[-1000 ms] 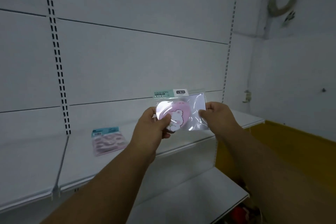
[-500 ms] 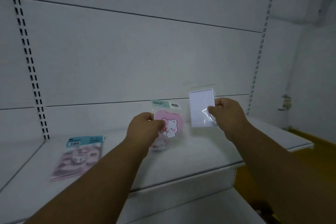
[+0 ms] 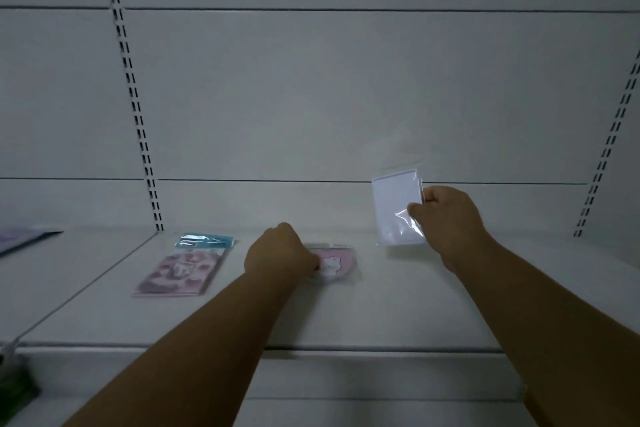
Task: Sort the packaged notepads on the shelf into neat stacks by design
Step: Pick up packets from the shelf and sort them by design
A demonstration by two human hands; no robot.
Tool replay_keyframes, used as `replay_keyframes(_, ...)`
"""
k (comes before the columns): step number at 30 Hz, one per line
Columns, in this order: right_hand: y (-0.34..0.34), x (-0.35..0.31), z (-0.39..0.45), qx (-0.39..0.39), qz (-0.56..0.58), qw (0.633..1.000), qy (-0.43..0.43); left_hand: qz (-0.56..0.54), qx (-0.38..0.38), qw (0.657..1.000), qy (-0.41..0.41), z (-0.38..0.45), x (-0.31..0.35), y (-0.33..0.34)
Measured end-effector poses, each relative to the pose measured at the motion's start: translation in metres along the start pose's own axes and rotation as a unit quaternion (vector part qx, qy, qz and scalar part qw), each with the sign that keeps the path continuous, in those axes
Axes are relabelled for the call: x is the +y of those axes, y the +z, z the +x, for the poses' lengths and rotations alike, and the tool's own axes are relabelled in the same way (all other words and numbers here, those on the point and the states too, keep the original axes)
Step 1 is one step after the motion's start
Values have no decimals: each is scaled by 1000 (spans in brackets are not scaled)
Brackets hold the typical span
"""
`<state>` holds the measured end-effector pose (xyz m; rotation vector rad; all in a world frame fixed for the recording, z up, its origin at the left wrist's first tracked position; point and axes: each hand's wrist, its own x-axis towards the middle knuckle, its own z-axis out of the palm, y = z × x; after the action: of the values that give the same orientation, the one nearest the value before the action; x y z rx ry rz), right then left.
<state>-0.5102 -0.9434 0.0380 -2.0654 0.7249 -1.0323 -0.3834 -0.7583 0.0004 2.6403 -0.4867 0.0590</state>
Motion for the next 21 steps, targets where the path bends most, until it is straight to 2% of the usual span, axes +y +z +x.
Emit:
replay_keyframes(2, -2, 0, -1, 0, -1, 1000, -7, -11, 47, 998, 51, -1, 10, 0)
replay_keyframes(4, -4, -2, -4, 2, -5, 1000, -22, -104, 81, 982, 137, -4, 31, 1)
replay_keyframes(5, -4, -3, -5, 0, -7, 1000, -30, -176, 71, 967, 171, -7, 46, 0)
replay_keyframes(7, -5, -7, -8, -29, 14, 999, -44, -340, -20, 922, 185, -16, 75, -3)
replay_keyframes(9, -8, -10, -14, -86, 36, 995, -48, -472, -131, 859, 147, -20, 95, -7)
replay_keyframes(10, -10, -10, -16, -100, 20, 993, -57, -509, -160, 836, 127, -19, 102, -9)
replay_keyframes(13, -20, 0, -18, -47, -87, 991, -88, -559, -167, 805, 106, -10, 111, -8)
replay_keyframes(15, -32, 8, -21, 6, -111, 993, -48, -606, -192, 766, 97, -7, 115, -2)
replay_keyframes(17, -43, 16, -24, 11, -92, 996, 11, -637, -253, 722, 91, -7, 120, 3)
replay_keyframes(18, -49, 19, -26, 0, -76, 997, 35, -637, -281, 713, 89, -8, 122, 4)
replay_keyframes(19, -54, 21, -29, -13, -61, 996, 56, -623, -298, 717, 95, -8, 125, 6)
replay_keyframes(21, -64, 27, -34, -24, -33, 995, 87, -571, -286, 761, 115, -5, 131, 11)
